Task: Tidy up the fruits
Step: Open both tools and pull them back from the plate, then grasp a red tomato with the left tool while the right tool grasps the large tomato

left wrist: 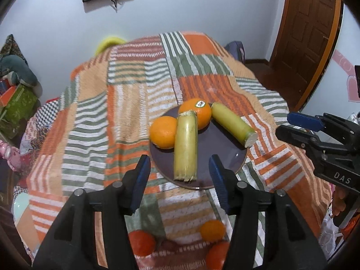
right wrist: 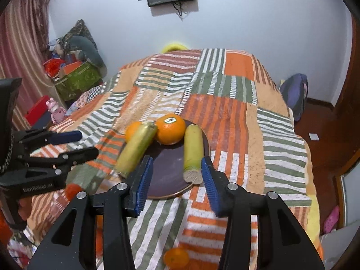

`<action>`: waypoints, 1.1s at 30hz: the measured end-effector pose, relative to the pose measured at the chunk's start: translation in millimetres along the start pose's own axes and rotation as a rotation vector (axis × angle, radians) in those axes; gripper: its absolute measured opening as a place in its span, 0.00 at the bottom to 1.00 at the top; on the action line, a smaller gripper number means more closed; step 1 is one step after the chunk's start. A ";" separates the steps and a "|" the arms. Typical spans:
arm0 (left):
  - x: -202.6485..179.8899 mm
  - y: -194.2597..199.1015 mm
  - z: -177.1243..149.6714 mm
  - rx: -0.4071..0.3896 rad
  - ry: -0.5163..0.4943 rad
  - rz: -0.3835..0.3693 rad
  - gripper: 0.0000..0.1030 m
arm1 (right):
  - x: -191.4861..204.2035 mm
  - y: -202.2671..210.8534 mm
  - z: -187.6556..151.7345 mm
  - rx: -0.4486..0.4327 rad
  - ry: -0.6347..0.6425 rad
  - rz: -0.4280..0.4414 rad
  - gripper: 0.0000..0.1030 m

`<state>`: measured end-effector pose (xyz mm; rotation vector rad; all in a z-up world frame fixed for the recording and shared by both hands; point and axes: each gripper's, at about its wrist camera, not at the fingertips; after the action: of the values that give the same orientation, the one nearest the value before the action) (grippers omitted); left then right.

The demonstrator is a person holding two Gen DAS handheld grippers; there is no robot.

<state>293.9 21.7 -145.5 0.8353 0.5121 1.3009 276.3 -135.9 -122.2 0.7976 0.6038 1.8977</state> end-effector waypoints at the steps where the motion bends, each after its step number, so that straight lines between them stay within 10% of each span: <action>1: 0.8 7.7 -2.2 -0.008 0.002 0.003 0.53 | 1.5 3.0 -0.7 -0.005 0.003 0.001 0.45; 33: 27.5 87.8 -127.6 -0.034 0.080 -0.010 0.76 | 61.4 26.2 -95.1 0.113 0.023 0.086 0.52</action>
<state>149.6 83.9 -152.7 0.7534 0.5555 1.3342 170.0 -98.3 -150.5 0.8873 0.7059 1.9674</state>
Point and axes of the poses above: each gripper's, at about its wrist camera, not at the fingertips, and y roughly against the way its jaws point, x to its left, z to its top, and after that the axes turned 10 degrees about -y, right-handed
